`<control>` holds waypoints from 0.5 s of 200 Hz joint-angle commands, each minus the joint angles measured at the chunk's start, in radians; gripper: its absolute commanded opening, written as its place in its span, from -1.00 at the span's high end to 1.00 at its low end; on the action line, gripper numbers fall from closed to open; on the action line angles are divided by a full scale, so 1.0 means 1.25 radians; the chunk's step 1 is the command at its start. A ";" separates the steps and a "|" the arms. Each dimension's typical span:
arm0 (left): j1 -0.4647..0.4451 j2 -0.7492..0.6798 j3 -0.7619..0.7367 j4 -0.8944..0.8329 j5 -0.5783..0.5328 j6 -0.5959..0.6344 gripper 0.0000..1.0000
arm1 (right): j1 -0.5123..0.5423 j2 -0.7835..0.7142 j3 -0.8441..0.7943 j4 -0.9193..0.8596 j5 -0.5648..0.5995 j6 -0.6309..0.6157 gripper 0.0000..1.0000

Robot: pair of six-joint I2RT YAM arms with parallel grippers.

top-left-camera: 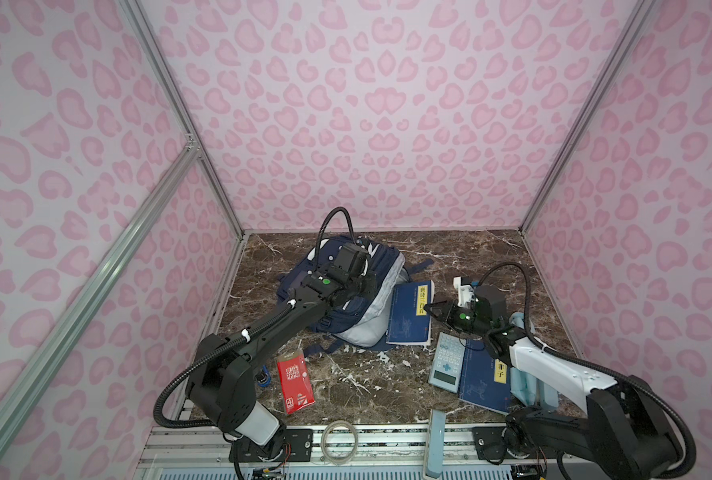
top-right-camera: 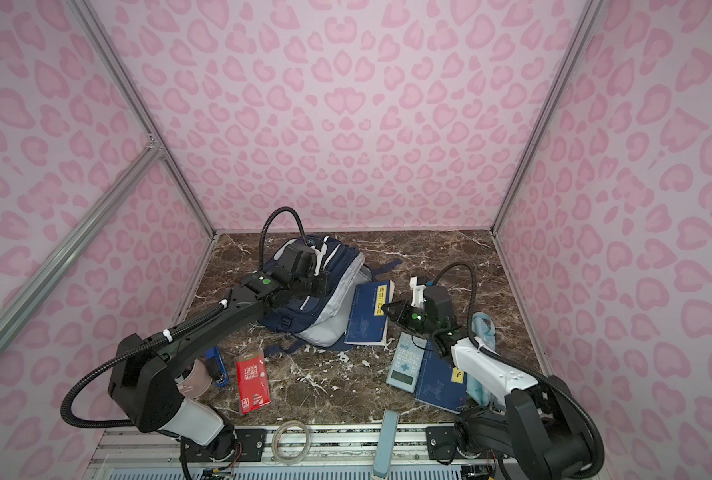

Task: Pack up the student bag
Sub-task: 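Lower the book into the backpack opening with the right gripper and release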

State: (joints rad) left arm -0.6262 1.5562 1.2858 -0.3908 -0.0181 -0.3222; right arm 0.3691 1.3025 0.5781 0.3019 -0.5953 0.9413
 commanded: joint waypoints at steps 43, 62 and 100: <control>0.053 -0.023 0.036 0.042 0.128 -0.029 0.94 | 0.102 0.441 0.257 0.463 -0.029 0.159 1.00; 0.057 -0.028 0.043 0.034 0.133 -0.029 0.94 | 0.123 0.556 0.368 0.518 -0.038 0.219 1.00; 0.068 -0.033 0.039 0.037 0.164 -0.036 0.93 | 0.171 0.713 0.570 0.291 0.002 0.167 0.74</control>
State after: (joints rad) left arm -0.5457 1.5337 1.3220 -0.4202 0.1299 -0.3527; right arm 0.5541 2.1109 1.1820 0.7513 -0.6109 1.1698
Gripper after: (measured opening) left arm 0.082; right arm 0.078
